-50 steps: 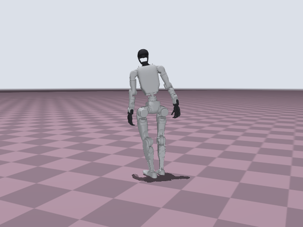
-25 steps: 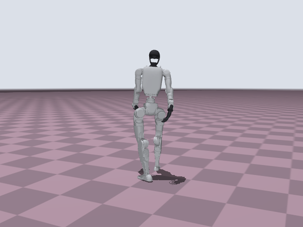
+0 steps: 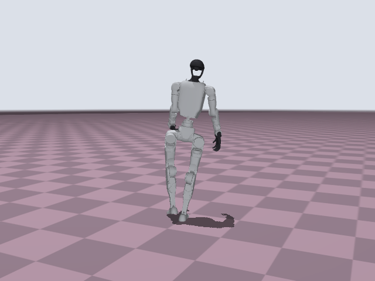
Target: Walk run
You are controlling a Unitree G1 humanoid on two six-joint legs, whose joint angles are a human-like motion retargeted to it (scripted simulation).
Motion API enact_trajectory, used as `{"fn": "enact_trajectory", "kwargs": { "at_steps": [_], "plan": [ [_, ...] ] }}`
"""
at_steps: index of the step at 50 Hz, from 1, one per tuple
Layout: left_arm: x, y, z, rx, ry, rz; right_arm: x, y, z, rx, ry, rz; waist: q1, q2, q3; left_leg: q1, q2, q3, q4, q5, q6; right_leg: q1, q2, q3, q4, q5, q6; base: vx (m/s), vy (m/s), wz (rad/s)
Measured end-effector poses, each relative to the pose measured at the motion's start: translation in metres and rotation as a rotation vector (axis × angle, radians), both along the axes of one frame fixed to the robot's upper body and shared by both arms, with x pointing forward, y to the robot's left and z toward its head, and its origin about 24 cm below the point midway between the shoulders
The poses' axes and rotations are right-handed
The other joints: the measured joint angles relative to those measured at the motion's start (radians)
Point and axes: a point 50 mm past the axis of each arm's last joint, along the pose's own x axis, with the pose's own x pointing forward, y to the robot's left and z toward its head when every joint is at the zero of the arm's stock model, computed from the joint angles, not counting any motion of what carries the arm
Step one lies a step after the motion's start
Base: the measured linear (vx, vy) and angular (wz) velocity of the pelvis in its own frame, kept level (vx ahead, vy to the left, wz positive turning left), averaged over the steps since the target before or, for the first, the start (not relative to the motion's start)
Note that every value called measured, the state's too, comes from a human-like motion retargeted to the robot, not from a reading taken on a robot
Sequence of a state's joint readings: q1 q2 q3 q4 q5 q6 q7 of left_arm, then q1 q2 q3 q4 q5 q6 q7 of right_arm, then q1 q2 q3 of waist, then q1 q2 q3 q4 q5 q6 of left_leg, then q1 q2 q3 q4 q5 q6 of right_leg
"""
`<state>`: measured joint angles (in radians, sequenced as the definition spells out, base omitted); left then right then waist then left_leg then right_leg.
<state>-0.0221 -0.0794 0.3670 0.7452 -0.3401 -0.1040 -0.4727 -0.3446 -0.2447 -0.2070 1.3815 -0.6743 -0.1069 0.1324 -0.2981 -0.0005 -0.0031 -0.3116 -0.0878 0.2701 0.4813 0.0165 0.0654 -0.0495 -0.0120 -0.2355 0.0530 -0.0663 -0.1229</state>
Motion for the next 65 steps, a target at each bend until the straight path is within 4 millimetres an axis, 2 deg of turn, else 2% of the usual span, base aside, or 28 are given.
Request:
{"fn": "enact_trajectory", "kwargs": {
  "at_steps": [4, 8, 10, 13, 15, 18, 20, 22, 25, 27, 30, 33, 35, 38, 42, 44, 48, 50, 52, 53, 55, 57, 60, 62, 63, 65],
  "plan": [
    [0.000, 0.004, 0.007, -0.007, -0.047, 0.008, 0.043, 0.016, 0.026, 0.054, -0.229, -0.002, 0.095, 0.010, 0.008, -0.048, -0.053, -0.104, -0.226, 0.014, -0.042, 0.069, 0.081, 0.035, -0.013, -0.032, -0.019, 0.64, -0.40, -1.08],
    [-0.001, 0.001, 0.017, 0.008, -0.110, 0.018, 0.069, 0.030, 0.048, 0.109, -0.411, -0.009, 0.170, -0.006, 0.028, -0.087, -0.071, -0.118, -0.425, -0.046, -0.061, 0.140, 0.125, 0.081, -0.012, -0.072, -0.034, 0.63, -0.32, -0.89],
    [-0.004, -0.002, 0.022, 0.030, -0.133, 0.029, 0.075, 0.033, 0.054, 0.120, -0.457, -0.005, 0.191, -0.013, 0.032, -0.095, -0.084, -0.070, -0.507, -0.090, -0.082, 0.170, 0.133, 0.083, -0.010, -0.092, -0.036, 0.63, -0.24, -0.46],
    [-0.009, -0.003, 0.026, 0.083, -0.144, 0.049, 0.070, 0.034, 0.050, 0.119, -0.443, -0.003, 0.197, -0.014, 0.025, -0.087, -0.095, -0.021, -0.532, -0.091, -0.109, 0.203, 0.150, 0.058, 0.002, -0.095, -0.026, 0.75, -0.19, -0.10],
    [-0.013, -0.002, 0.026, 0.130, -0.136, 0.051, 0.056, 0.035, 0.037, 0.119, -0.385, -0.009, 0.202, -0.031, 0.004, -0.079, -0.113, -0.068, -0.493, -0.087, -0.013, 0.213, 0.145, 0.058, 0.021, -0.073, -0.005, 0.94, -0.19, -0.14],
    [-0.022, 0.003, 0.022, 0.183, -0.104, 0.033, 0.013, 0.038, 0.004, 0.136, -0.194, -0.038, 0.234, -0.065, -0.036, -0.035, -0.125, -0.081, -0.494, -0.002, 0.042, 0.235, 0.118, 0.018, 0.069, 0.030, 0.057, 0.95, -0.20, -0.33],
    [-0.029, 0.007, 0.018, 0.200, -0.086, 0.019, -0.028, 0.041, -0.020, 0.154, -0.031, -0.058, 0.254, -0.098, -0.067, 0.000, -0.126, -0.045, -0.500, 0.061, 0.106, 0.237, 0.086, -0.015, 0.129, 0.172, 0.119, 1.01, -0.23, -0.33],
    [-0.034, 0.015, 0.016, 0.211, -0.077, 0.030, -0.074, 0.045, -0.038, 0.156, 0.130, -0.090, 0.251, -0.117, -0.095, 0.025, -0.120, -0.054, -0.478, 0.035, 0.140, 0.201, 0.084, 0.011, 0.238, 0.339, 0.204, 0.98, -0.25, -0.02],
    [-0.027, 0.025, 0.018, 0.218, -0.089, 0.050, -0.143, 0.043, -0.051, 0.132, 0.355, -0.150, 0.208, -0.094, -0.098, 0.076, -0.080, -0.114, -0.445, -0.015, 0.132, 0.105, 0.148, 0.041, 0.462, 0.523, 0.337, 0.88, -0.28, 0.52],
    [-0.019, 0.026, 0.022, 0.237, -0.112, 0.020, -0.180, 0.037, -0.053, 0.130, 0.487, -0.175, 0.224, -0.073, -0.100, 0.113, -0.053, -0.122, -0.447, -0.046, 0.125, 0.033, 0.146, 0.038, 0.582, 0.503, 0.334, 0.63, -0.21, 0.00],
    [-0.004, 0.022, 0.030, 0.278, -0.142, -0.021, -0.231, 0.032, -0.050, 0.154, 0.669, -0.207, 0.236, -0.039, -0.102, 0.165, -0.029, -0.147, -0.456, -0.083, 0.124, -0.083, 0.101, -0.004, 0.689, 0.341, 0.240, 0.65, -0.17, 0.21],
    [0.008, 0.018, 0.038, 0.298, -0.181, -0.025, -0.271, 0.029, -0.044, 0.194, 0.807, -0.238, 0.169, -0.008, -0.104, 0.198, -0.024, -0.217, -0.447, -0.114, 0.123, -0.194, 0.053, 0.001, 0.673, 0.188, 0.202, 0.65, -0.19, 1.02],
    [0.015, 0.016, 0.044, 0.296, -0.224, -0.033, -0.289, 0.026, -0.039, 0.212, 0.840, -0.279, 0.130, -0.001, -0.101, 0.222, -0.039, -0.252, -0.442, -0.137, 0.126, -0.248, 0.013, 0.019, 0.583, 0.140, 0.237, 0.65, -0.22, 0.94],
    [0.023, 0.018, 0.050, 0.284, -0.274, -0.066, -0.307, 0.023, -0.034, 0.233, 0.845, -0.360, 0.101, -0.019, -0.085, 0.272, -0.081, -0.274, -0.436, -0.174, 0.133, -0.302, -0.056, 0.070, 0.392, 0.132, 0.269, 0.44, -0.18, 0.54],
    [0.028, 0.026, 0.050, 0.267, -0.283, -0.119, -0.325, 0.023, -0.028, 0.263, 0.869, -0.456, 0.072, -0.035, -0.057, 0.360, -0.110, -0.300, -0.426, -0.225, 0.125, -0.357, -0.109, 0.169, 0.153, 0.071, 0.250, 0.56, -0.28, 0.37],
    [0.032, 0.027, 0.049, 0.247, -0.276, -0.140, -0.331, 0.022, -0.026, 0.276, 0.875, -0.499, 0.063, -0.023, -0.047, 0.401, -0.107, -0.316, -0.420, -0.247, 0.119, -0.387, -0.124, 0.173, 0.053, 0.053, 0.248, 0.76, -0.31, 0.40],
    [0.042, 0.028, 0.049, 0.225, -0.272, -0.174, -0.343, 0.017, -0.020, 0.272, 0.876, -0.580, 0.090, 0.008, -0.058, 0.453, -0.096, -0.315, -0.402, -0.277, 0.102, -0.422, -0.137, 0.110, -0.062, 0.073, 0.305, 0.64, -0.20, 0.03],
    [0.045, 0.028, 0.049, 0.236, -0.276, -0.190, -0.346, 0.016, -0.019, 0.267, 0.883, -0.605, 0.084, 0.016, -0.071, 0.467, -0.094, -0.329, -0.387, -0.262, 0.089, -0.421, -0.133, 0.096, -0.034, 0.096, 0.264, 0.78, -0.42, 0.38],
    [0.045, 0.026, 0.048, 0.240, -0.271, -0.195, -0.345, 0.016, -0.019, 0.267, 0.891, -0.616, 0.067, 0.025, -0.089, 0.476, -0.083, -0.349, -0.363, -0.213, 0.059, -0.399, -0.142, 0.009, 0.001, 0.151, 0.217, 0.72, -0.45, 0.66],
    [0.044, 0.024, 0.047, 0.236, -0.265, -0.193, -0.344, 0.016, -0.020, 0.267, 0.892, -0.621, 0.055, 0.029, -0.099, 0.479, -0.077, -0.361, -0.345, -0.179, 0.040, -0.383, -0.148, -0.048, 0.003, 0.203, 0.219, 0.75, -0.50, 0.70],
    [0.037, 0.021, 0.041, 0.221, -0.246, -0.171, -0.340, 0.016, -0.021, 0.263, 0.887, -0.617, 0.037, 0.039, -0.121, 0.482, -0.052, -0.366, -0.298, -0.078, -0.006, -0.356, -0.106, 0.050, 0.012, 0.253, 0.189, 0.89, -0.68, 0.41],
    [0.024, 0.017, 0.034, 0.193, -0.219, -0.129, -0.332, 0.016, -0.024, 0.248, 0.868, -0.606, 0.039, 0.047, -0.137, 0.474, -0.032, -0.348, -0.214, 0.085, -0.046, -0.328, -0.082, 0.112, 0.044, 0.222, 0.162, 0.84, -0.61, -0.08],
    [0.007, -0.002, 0.024, 0.113, -0.184, -0.041, -0.304, 0.009, -0.032, 0.204, 0.782, -0.586, 0.043, 0.025, -0.149, 0.405, -0.035, -0.292, 0.000, 0.343, -0.095, -0.276, -0.084, 0.131, 0.066, 0.185, 0.111, 0.82, -0.52, -0.33],
    [0.004, -0.011, 0.025, 0.064, -0.174, 0.039, -0.271, 0.004, -0.039, 0.171, 0.700, -0.552, 0.050, -0.015, -0.157, 0.326, -0.047, -0.194, 0.157, 0.453, -0.065, -0.231, -0.109, 0.070, 0.056, 0.164, 0.081, 0.63, -0.41, -0.52],
    [0.003, -0.013, 0.025, 0.046, -0.173, 0.067, -0.254, 0.002, -0.042, 0.161, 0.655, -0.542, 0.037, -0.024, -0.158, 0.283, -0.031, -0.162, 0.230, 0.468, -0.032, -0.211, -0.096, 0.113, 0.056, 0.144, 0.071, 0.71, -0.48, 0.13],
    [0.002, -0.019, 0.025, 0.019, -0.171, 0.100, -0.217, 0.002, -0.046, 0.149, 0.559, -0.528, 0.015, -0.032, -0.161, 0.198, 0.001, -0.132, 0.334, 0.355, 0.006, -0.173, -0.091, 0.131, 0.055, 0.111, 0.070, 0.71, -0.47, 0.39]
  ]
}}
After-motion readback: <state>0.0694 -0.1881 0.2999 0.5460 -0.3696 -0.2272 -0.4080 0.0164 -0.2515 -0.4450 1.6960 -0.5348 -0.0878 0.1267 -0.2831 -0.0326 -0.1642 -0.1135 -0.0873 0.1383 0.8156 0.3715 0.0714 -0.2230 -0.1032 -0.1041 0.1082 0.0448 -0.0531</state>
